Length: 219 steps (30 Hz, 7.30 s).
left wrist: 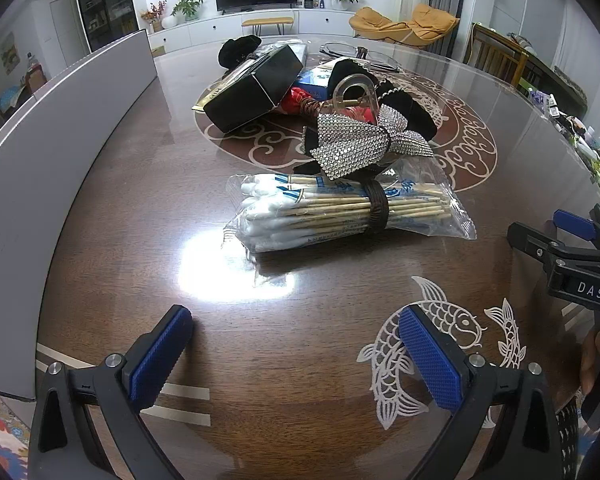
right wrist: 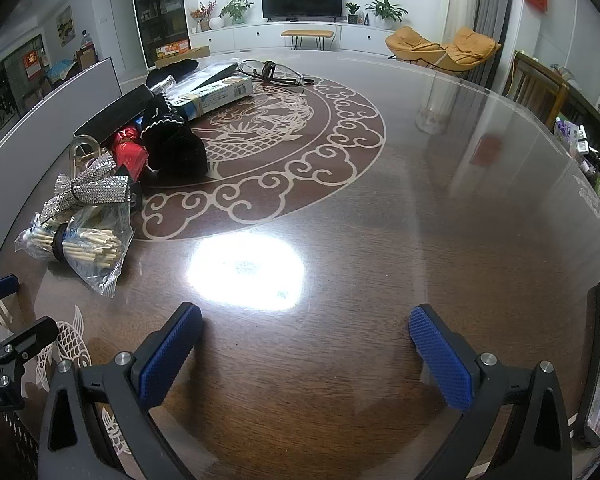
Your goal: Organize objects
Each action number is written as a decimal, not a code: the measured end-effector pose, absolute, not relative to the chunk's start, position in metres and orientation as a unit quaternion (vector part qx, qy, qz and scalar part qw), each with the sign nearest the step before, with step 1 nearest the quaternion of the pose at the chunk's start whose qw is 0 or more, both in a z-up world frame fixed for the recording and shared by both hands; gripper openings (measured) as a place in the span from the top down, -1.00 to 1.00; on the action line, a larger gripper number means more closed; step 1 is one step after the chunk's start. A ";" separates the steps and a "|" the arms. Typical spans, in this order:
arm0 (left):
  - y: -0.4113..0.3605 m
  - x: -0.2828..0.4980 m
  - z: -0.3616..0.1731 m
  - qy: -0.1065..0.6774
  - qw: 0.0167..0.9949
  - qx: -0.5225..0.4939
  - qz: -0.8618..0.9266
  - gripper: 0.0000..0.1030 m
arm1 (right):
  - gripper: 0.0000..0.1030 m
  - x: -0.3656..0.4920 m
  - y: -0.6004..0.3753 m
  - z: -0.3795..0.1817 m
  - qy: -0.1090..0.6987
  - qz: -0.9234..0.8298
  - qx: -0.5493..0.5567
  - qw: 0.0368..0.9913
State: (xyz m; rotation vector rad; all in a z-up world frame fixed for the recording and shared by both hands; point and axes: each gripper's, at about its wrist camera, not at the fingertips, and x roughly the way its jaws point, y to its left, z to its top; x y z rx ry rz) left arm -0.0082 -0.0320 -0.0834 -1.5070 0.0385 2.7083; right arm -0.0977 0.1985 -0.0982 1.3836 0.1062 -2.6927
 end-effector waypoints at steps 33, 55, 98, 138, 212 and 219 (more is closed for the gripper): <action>-0.032 -0.010 -0.083 0.011 0.021 -0.478 0.878 -1.00 | -1.00 -0.097 0.198 -0.099 0.035 -0.888 0.456 0.057; -0.032 -0.010 -0.084 0.011 0.021 -0.471 0.882 -1.00 | -1.00 -0.096 0.198 -0.099 0.035 -0.888 0.456 0.057; -0.106 -0.077 -0.076 -0.166 -0.089 -0.501 0.844 -1.00 | -1.00 -0.077 0.127 -0.097 0.113 -0.866 0.436 0.219; -0.123 -0.057 -0.080 -0.053 -0.013 -0.462 0.885 0.44 | -0.65 -0.136 0.045 -0.077 0.122 -0.839 0.467 0.251; -0.039 -0.131 -0.099 0.024 0.042 -0.455 0.889 -1.00 | -1.00 -0.154 0.161 -0.099 0.060 -0.883 0.453 0.108; -0.039 -0.133 -0.098 0.023 0.042 -0.456 0.889 -1.00 | -1.00 -0.155 0.161 -0.099 0.060 -0.883 0.453 0.108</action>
